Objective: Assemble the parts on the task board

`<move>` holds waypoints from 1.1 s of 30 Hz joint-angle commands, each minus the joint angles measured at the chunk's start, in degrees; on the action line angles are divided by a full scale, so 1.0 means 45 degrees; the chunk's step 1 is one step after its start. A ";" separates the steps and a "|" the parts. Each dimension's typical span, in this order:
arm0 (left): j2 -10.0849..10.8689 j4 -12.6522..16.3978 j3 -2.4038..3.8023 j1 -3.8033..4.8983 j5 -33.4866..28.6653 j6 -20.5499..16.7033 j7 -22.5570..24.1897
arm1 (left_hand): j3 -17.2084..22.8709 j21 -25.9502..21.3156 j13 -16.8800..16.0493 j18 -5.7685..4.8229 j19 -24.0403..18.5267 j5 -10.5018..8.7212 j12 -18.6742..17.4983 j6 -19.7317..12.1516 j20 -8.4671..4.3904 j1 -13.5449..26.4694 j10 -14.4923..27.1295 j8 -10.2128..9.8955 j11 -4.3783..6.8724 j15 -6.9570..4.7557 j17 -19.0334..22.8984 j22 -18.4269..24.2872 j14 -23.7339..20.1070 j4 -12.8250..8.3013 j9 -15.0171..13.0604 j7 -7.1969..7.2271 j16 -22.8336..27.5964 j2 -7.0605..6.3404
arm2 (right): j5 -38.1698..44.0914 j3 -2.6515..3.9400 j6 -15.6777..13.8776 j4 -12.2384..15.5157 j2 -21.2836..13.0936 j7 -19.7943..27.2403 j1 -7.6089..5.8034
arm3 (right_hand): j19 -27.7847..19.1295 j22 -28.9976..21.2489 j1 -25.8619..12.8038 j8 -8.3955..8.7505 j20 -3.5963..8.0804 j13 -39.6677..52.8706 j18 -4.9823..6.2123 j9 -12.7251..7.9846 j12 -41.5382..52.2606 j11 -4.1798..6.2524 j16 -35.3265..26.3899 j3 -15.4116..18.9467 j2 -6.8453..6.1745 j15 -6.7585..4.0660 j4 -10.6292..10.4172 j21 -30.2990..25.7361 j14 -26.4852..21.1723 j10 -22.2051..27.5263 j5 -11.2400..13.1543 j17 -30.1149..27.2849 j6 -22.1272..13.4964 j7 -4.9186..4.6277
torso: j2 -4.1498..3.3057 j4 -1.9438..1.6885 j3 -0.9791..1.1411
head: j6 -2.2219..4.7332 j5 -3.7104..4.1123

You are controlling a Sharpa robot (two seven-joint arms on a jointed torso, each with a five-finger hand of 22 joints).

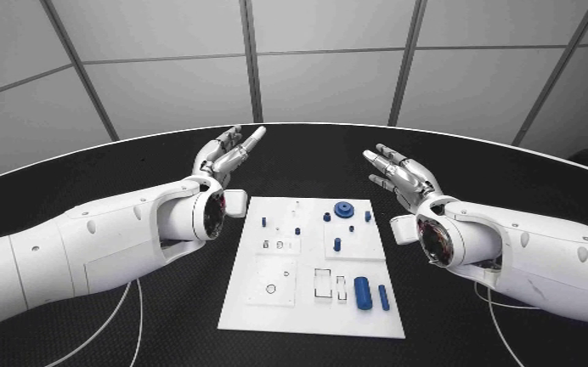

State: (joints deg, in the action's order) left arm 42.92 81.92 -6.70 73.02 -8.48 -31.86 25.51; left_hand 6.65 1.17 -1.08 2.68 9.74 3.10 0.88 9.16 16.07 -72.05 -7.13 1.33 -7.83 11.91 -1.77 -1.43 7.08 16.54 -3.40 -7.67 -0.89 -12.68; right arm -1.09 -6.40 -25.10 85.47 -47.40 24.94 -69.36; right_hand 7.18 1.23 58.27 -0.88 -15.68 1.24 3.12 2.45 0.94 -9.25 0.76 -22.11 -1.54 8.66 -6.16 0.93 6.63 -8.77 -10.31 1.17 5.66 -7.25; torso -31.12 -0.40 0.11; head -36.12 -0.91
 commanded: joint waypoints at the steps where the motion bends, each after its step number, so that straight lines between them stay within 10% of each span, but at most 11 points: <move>1: -0.0001 -0.0003 -0.0003 0.0022 -0.0004 0.0005 -0.0002 | 0.0043 0.0080 -0.0024 0.0162 0.0038 0.0074 0.0060 0.0152 0.0193 -0.0577 -0.0038 0.0091 -0.0179 0.0187 -0.0029 -0.0024 0.0054 0.0176 -0.0043 -0.0751 -0.0089 -0.0100 | -0.0027 -0.0172 0.0713 -0.0115 -0.0071 -0.0125 -0.0338 | 0.0152 0.0040 0.0645 -0.0123 -0.0219 0.0056 0.0293 0.0080 0.0126 -0.0232 0.0130 -0.0271 0.0016 0.0228 0.0118 0.0125 0.0172 -0.0286 -0.0144 0.0053 0.0286 -0.1154 | 0.0000 -0.0002 0.0000 | 0.0000 0.0000; 6: -0.0001 -0.0003 -0.0003 0.0022 -0.0004 0.0005 -0.0002 | 0.0042 0.0080 -0.0026 0.0164 0.0031 0.0075 0.0062 0.0157 0.0191 -0.0566 -0.0050 0.0093 -0.0191 0.0170 -0.0029 -0.0024 0.0055 0.0176 -0.0044 -0.0763 -0.0090 -0.0101 | -0.0042 -0.0259 0.0982 -0.0176 -0.0108 -0.0191 -0.0468 | 0.0444 0.0090 0.1034 -0.0244 -0.0215 0.0110 0.0415 0.0204 0.0192 -0.0433 0.0234 -0.0404 0.0015 0.0388 0.0484 0.0213 0.0672 -0.0889 -0.0185 0.0146 0.0671 -0.1361 | 0.0000 -0.0002 0.0000 | 0.0000 0.0000; 9: 0.0033 -0.0025 -0.0002 0.0024 -0.0005 0.0043 0.0004 | 0.0042 0.0080 -0.0026 0.0164 0.0031 0.0075 0.0062 0.0157 0.0191 -0.0566 -0.0050 0.0093 -0.0191 0.0170 -0.0029 -0.0024 0.0055 0.0176 -0.0044 -0.0763 -0.0090 -0.0101 | 0.0365 -0.0254 0.0087 -0.0137 -0.0406 0.0541 -0.0472 | 0.0833 0.0148 0.1383 -0.0383 -0.0220 0.0160 0.0578 0.0337 0.0251 -0.0670 0.0388 -0.0507 0.0002 0.0594 0.0763 0.0331 0.1367 -0.1552 -0.0215 0.0267 0.1104 -0.1613 | 0.0026 0.0010 -0.0001 | -0.0044 0.0201; 14: 0.0029 -0.0072 -0.0002 0.0024 -0.0010 0.0125 0.0030 | 0.0090 0.0082 -0.0040 0.0168 0.0023 0.0066 0.0081 0.0244 0.0191 -0.0552 -0.0138 0.0118 -0.0250 0.0177 -0.0039 -0.0025 0.0092 0.0173 -0.0072 -0.0821 -0.0101 -0.0030 | 0.1735 -0.0248 -0.0433 -0.0191 -0.0481 0.0750 -0.0473 | 0.2742 0.0400 0.2534 -0.1143 -0.0246 0.0325 0.0674 0.0966 0.0523 -0.0932 0.1223 -0.0823 -0.0226 0.0899 0.1724 0.0905 0.4336 -0.4102 -0.0194 0.0755 0.3302 -0.1771 | 0.0039 0.0018 0.0009 | -0.0054 0.0257; 17: 0.0042 -0.0099 -0.0003 0.0025 -0.0026 0.0210 0.0125 | 0.0695 0.0106 -0.0160 0.0183 0.0040 -0.0001 0.0269 0.1083 0.0188 -0.0582 -0.1017 0.0384 -0.0933 0.0062 -0.0145 -0.0039 0.0531 0.0143 -0.0324 -0.1425 -0.0222 0.0659 | 0.2617 -0.0244 -0.0669 -0.0270 -0.0508 0.0758 -0.0474 | 0.5483 0.0762 0.3118 -0.1634 -0.0227 0.0477 0.0976 0.1317 0.0836 -0.1134 0.2021 -0.1055 -0.0387 0.0978 0.2286 0.1755 0.6892 -0.6515 -0.0174 0.1146 0.4731 -0.1684 | 0.0035 0.0013 0.0005 | -0.0031 0.0360; 23: 0.0138 -0.0112 -0.0003 0.0037 -0.0121 0.0447 0.0323 | 0.1631 0.0924 -0.0462 0.0349 0.2572 -0.0054 0.0975 0.4097 0.0182 -0.1020 -0.4841 0.1450 -0.1655 0.0494 -0.1052 -0.0477 0.4533 0.0078 -0.1142 -0.1931 -0.1530 0.1526 | 0.5279 -0.0227 -0.0959 -0.0520 -0.0528 0.0354 -0.0480 | 0.7841 0.1025 0.3548 -0.2656 -0.0151 0.0579 0.1609 0.1980 0.1387 -0.0564 0.3056 -0.1653 -0.0597 0.0302 0.2826 0.2685 0.9676 -0.9842 -0.0229 0.1572 0.8020 -0.1626 | -0.0023 0.0028 0.0001 | -0.0069 0.0413; 25: 0.0194 -0.0082 -0.0003 0.0043 -0.0137 0.0582 0.0323 | 0.1785 0.1418 -0.0579 0.0467 0.4020 -0.0051 0.1347 0.5414 0.0163 -0.1179 -0.6840 0.1933 -0.1471 0.0237 -0.1600 -0.0689 0.6995 0.0055 -0.1477 -0.1964 -0.2447 0.1656 | 0.6305 -0.0212 -0.0853 -0.0620 -0.0529 0.0101 -0.0489 | 0.8454 0.1094 0.3533 -0.2846 -0.0017 0.0565 0.1661 0.2044 0.1433 -0.0372 0.3272 -0.1979 -0.0737 0.0071 0.2896 0.2943 1.0404 -1.0526 -0.0216 0.1729 0.8770 -0.1484 | -0.0039 0.0038 0.0018 | -0.0072 0.0431; 27: 0.0253 -0.0027 -0.0003 0.0051 -0.0145 0.0698 0.0282 | 0.1935 0.2660 -0.0674 0.1210 0.7001 -0.0054 0.1786 0.7471 0.0077 -0.1376 -0.9020 0.2714 -0.1165 -0.0219 -0.1995 -0.1202 0.8657 0.0017 -0.1983 -0.1793 -0.3283 0.1702 | 0.7250 -0.0195 -0.0682 -0.0738 -0.0516 -0.0195 -0.0499 | 0.9185 0.1241 0.3582 -0.2978 0.0280 0.0558 0.1661 0.2068 0.1465 -0.0181 0.3511 -0.2271 -0.0817 -0.0219 0.2963 0.3327 1.1215 -1.1242 -0.0161 0.1918 0.9298 -0.1312 | -0.0058 0.0037 0.0018 | -0.0099 0.0472; 33: 0.0584 0.0475 -0.0003 0.0104 -0.0090 0.1013 0.0050 | 0.2206 0.3257 -0.0636 0.1749 0.8172 -0.0051 0.1868 0.8287 0.0030 -0.1706 -1.0241 0.3074 -0.0796 -0.0699 -0.2544 -0.1343 1.0167 -0.0006 -0.2067 -0.1505 -0.4145 0.1632 | 1.0484 -0.0138 -0.0031 -0.1069 -0.0391 -0.1486 -0.0566 | 1.0311 0.1803 0.3787 -0.3153 0.0955 0.0560 0.1626 0.2148 0.1437 0.0236 0.4004 -0.2047 -0.0873 -0.0811 0.3137 0.4390 1.2777 -1.2482 -0.0050 0.2403 1.0163 -0.1015 | -0.0172 0.0005 -0.0005 | -0.0175 0.0595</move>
State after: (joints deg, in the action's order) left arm 45.27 83.68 -6.72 73.46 -9.00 -27.48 25.91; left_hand 16.35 15.66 -4.01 9.82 46.25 3.10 9.33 46.15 16.24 -79.24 -52.91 14.99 -11.51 8.88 -13.07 -7.44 52.47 16.52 -12.64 -11.69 -19.32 -5.36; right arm 40.28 -7.04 -25.73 80.75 -49.25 19.60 -71.87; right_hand 53.13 9.13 75.03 -14.98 -11.47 3.78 9.82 12.08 7.71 -8.28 18.61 -31.55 -5.24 5.19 8.01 20.30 63.70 -64.62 -10.73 11.81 51.10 -11.84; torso -31.57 -0.30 0.13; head -36.71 1.57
